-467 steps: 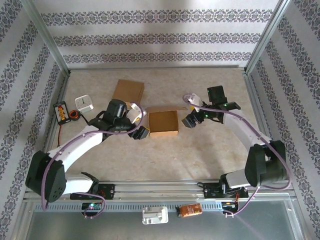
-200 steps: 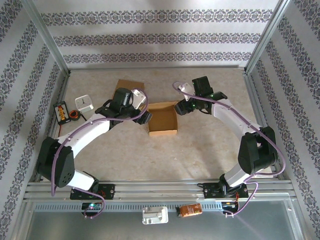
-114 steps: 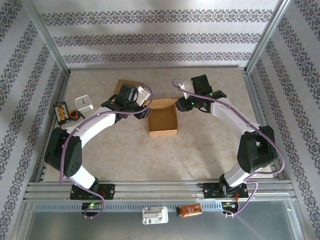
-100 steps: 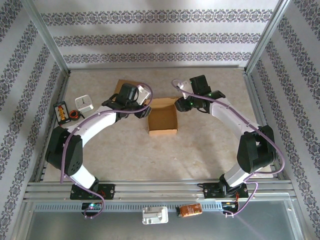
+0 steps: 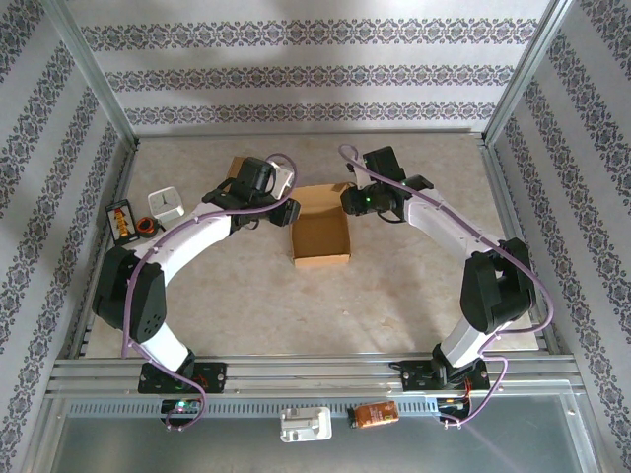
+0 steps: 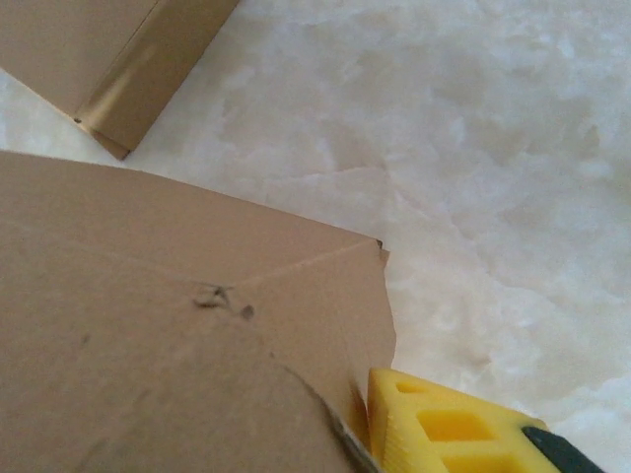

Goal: Fold the paper box

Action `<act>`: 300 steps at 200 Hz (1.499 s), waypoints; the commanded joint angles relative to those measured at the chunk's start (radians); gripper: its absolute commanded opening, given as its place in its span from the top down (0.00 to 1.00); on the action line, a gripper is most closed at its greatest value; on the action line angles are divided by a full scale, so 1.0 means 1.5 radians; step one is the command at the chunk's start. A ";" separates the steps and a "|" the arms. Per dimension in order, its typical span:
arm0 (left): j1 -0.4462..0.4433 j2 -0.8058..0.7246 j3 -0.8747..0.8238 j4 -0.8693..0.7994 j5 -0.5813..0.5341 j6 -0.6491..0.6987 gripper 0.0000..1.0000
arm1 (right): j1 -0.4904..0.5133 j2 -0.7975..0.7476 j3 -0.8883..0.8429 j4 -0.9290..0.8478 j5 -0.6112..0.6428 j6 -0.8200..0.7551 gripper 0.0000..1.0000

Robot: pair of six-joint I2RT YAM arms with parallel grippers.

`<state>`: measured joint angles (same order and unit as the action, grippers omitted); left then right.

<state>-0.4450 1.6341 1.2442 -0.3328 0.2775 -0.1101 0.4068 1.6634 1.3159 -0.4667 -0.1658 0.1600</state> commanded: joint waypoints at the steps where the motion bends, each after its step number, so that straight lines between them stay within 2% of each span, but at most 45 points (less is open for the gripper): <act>1: -0.006 0.015 0.007 0.007 0.059 -0.067 0.58 | 0.004 0.015 0.017 -0.005 -0.018 0.066 0.68; 21: -0.006 0.013 -0.013 0.038 0.083 -0.103 0.57 | 0.009 0.017 0.014 -0.002 -0.021 0.070 0.71; 53: -0.007 0.006 -0.034 0.049 0.070 -0.114 0.57 | 0.016 0.012 -0.009 0.012 -0.019 0.071 0.74; 213: -0.006 -0.034 -0.122 0.103 0.071 -0.126 0.51 | 0.039 -0.038 -0.119 0.091 0.006 0.080 0.75; 222: -0.006 -0.033 -0.119 0.103 0.070 -0.123 0.51 | 0.039 -0.040 -0.116 0.089 0.011 0.077 0.73; 236: -0.007 -0.032 -0.112 0.090 0.063 -0.117 0.51 | 0.039 -0.043 -0.109 0.077 0.032 0.065 0.61; 256: -0.006 -0.038 -0.106 0.071 0.046 -0.107 0.50 | 0.038 -0.054 -0.103 0.065 0.049 0.037 0.51; 280: -0.007 -0.059 -0.114 0.076 0.032 -0.097 0.39 | 0.038 -0.068 -0.101 0.066 0.060 0.015 0.34; 300: -0.007 -0.073 -0.123 0.089 0.026 -0.095 0.34 | 0.037 -0.072 -0.095 0.075 0.075 0.003 0.30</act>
<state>-0.4450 1.5799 1.0714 -0.2203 0.3397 -0.2710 0.4561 1.5917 1.1496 -0.3584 -0.1036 0.2047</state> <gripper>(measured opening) 0.644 0.687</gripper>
